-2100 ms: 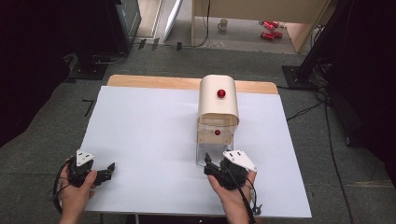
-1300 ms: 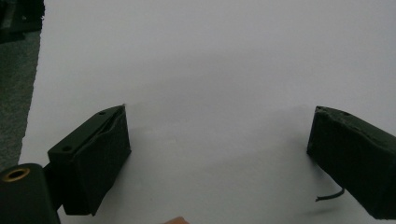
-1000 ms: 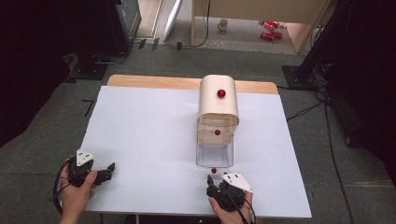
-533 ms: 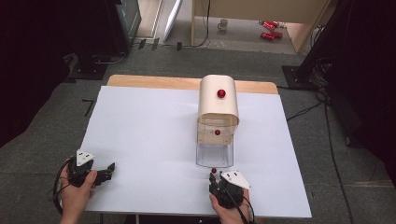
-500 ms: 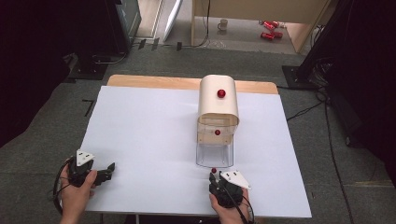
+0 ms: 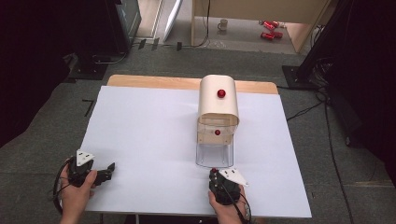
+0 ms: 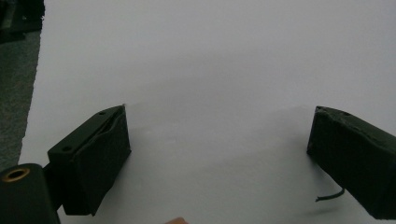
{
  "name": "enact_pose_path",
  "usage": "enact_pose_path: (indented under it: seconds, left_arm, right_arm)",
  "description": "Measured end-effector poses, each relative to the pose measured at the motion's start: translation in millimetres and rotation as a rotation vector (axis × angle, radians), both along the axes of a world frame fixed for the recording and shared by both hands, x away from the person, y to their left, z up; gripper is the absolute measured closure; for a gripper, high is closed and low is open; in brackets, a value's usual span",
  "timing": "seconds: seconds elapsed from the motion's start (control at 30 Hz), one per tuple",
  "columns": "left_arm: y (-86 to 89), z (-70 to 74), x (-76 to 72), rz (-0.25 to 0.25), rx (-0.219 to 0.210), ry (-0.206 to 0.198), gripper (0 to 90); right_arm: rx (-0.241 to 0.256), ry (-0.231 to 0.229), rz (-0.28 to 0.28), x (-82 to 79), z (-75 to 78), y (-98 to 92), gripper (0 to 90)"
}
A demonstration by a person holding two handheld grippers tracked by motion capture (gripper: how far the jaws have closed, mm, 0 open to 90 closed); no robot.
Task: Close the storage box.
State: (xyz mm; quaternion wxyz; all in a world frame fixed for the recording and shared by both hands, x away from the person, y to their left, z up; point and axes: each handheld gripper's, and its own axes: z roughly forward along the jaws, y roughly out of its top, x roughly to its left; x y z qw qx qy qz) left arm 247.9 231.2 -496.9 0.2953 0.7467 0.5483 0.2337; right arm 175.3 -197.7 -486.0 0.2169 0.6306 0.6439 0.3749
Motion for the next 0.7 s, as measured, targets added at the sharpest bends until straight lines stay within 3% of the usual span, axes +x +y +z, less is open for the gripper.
enact_pose_path:
  seconds: [0.13,0.17,0.3,0.33,0.47,0.7]
  left_arm:
    - [0.0,0.0,0.0,0.000,0.001,0.000,5.6]
    - [0.0,0.0,0.0,0.000,0.000,0.000,5.6]
    - [0.0,0.0,0.0,0.000,0.001,0.000,5.6]
    - [0.0,0.0,0.0,0.000,0.001,0.000,5.6]
    - [0.0,0.0,0.0,0.000,0.000,0.000,5.6]
    - [0.0,0.0,0.0,0.000,0.000,0.000,5.6]
  right_arm:
    - [0.005,-0.020,0.003,-1.7,3.9,-1.9,78.1]
    - [0.008,-0.031,-0.003,-2.6,8.3,-2.8,83.4]
    - [0.016,-0.027,0.007,-0.5,10.5,-3.7,81.7]
    - [0.015,-0.007,0.015,1.8,8.2,-2.7,77.6]
    - [0.020,0.004,0.009,3.6,1.3,-1.0,74.7]
    - [0.018,0.008,-0.002,5.9,-1.0,1.3,74.9]
